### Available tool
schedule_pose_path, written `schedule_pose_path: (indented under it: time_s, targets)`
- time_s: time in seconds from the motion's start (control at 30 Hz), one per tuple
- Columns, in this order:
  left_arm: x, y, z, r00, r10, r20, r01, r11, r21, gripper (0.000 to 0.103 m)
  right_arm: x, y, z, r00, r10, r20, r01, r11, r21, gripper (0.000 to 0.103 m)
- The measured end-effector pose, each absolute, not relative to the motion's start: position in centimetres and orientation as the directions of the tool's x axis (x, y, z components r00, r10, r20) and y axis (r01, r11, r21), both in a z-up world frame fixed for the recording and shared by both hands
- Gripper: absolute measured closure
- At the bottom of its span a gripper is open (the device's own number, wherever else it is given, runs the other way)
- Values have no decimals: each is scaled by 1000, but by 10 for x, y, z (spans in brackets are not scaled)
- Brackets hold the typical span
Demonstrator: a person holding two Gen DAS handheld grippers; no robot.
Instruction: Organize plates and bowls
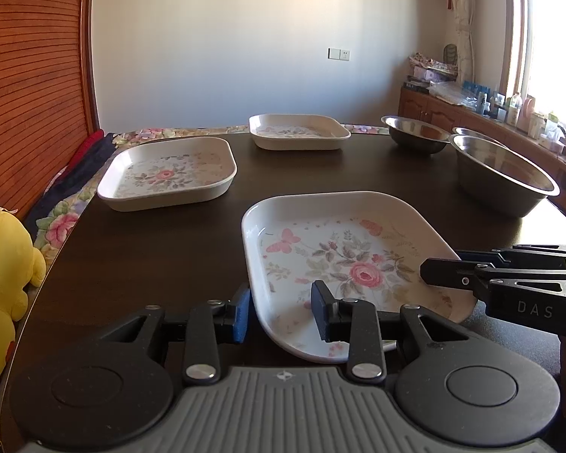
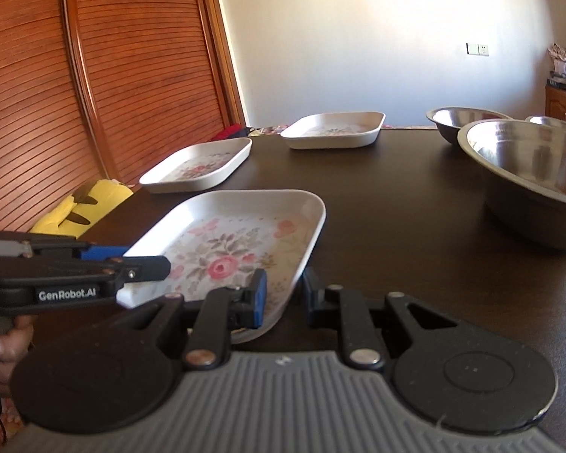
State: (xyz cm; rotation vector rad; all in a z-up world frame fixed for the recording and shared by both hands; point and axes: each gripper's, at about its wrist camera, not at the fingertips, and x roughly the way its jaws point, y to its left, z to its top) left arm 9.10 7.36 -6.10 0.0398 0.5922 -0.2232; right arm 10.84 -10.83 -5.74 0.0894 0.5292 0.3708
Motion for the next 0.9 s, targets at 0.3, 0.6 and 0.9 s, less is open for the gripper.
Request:
schedule_pose_path:
  time_s: [0.3, 0.6, 0.9]
  targets:
    - [92, 76, -59, 811, -190, -554, 203, 978, -38, 63, 107, -112, -60, 801, 378, -465, -326, 926, 191, 80]
    - [95, 91, -43, 838, -159, -521, 158, 986, -46, 46, 101, -123, -40, 848, 337, -408, -302, 941, 150, 71]
    - [111, 106, -27, 863, -125, -489, 127, 991, -28, 24, 117, -131, -22, 848, 355, -394, -325, 935, 144, 66]
